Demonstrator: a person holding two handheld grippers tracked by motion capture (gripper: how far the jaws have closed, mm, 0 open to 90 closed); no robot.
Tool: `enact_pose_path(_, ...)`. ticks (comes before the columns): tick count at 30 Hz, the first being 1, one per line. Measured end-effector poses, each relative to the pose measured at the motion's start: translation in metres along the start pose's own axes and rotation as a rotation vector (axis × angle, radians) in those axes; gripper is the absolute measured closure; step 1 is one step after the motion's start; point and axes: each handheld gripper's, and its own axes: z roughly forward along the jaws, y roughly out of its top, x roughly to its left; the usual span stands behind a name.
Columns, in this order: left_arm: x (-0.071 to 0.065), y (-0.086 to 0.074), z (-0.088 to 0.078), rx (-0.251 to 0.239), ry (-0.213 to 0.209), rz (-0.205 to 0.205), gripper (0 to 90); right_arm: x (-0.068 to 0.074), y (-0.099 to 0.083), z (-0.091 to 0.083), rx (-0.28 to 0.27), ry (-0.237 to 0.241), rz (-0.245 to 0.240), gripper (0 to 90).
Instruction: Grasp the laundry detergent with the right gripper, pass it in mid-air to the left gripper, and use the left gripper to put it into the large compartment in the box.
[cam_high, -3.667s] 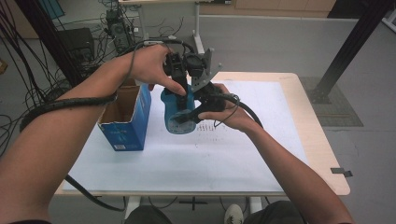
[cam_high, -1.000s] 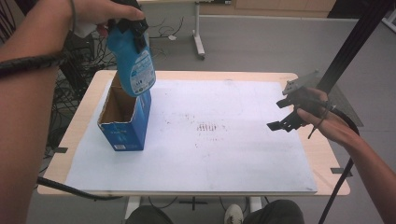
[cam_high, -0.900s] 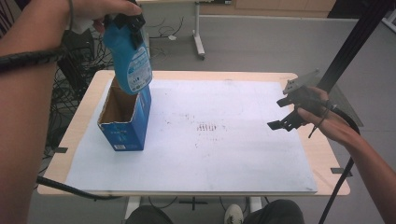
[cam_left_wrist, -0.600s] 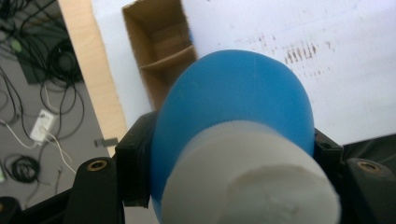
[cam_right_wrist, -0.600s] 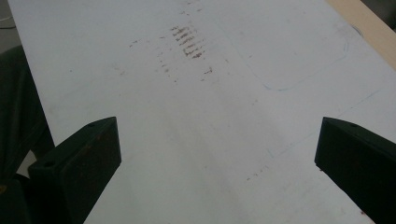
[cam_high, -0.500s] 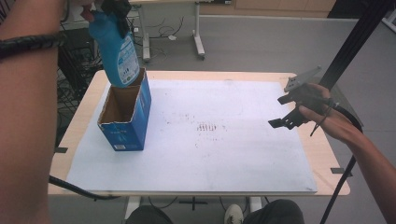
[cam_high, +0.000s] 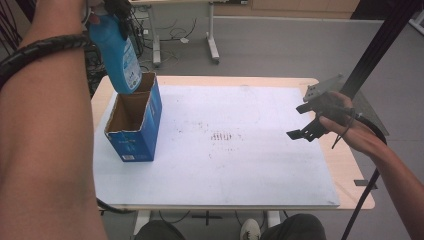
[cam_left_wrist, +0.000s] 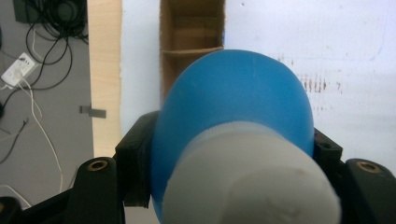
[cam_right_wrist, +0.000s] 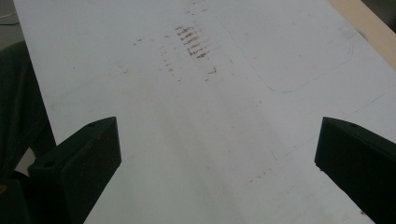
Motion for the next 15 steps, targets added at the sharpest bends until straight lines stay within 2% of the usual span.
enact_pose_path(4,0.005,0.002,0.002,0.001,0.004,-0.046,35.8,0.0,-0.002,0.0,0.0,0.0,0.007,0.3)
enact_pose_path(9,0.01,0.004,0.006,0.009,-0.002,-0.082,35.9,0.0,-0.001,-0.001,-0.003,0.0,0.004,0.3)
enact_pose_path(15,0.013,0.005,0.01,0.007,-0.007,-0.088,36.1,-0.002,-0.001,-0.002,-0.004,-0.004,0.004,0.3)
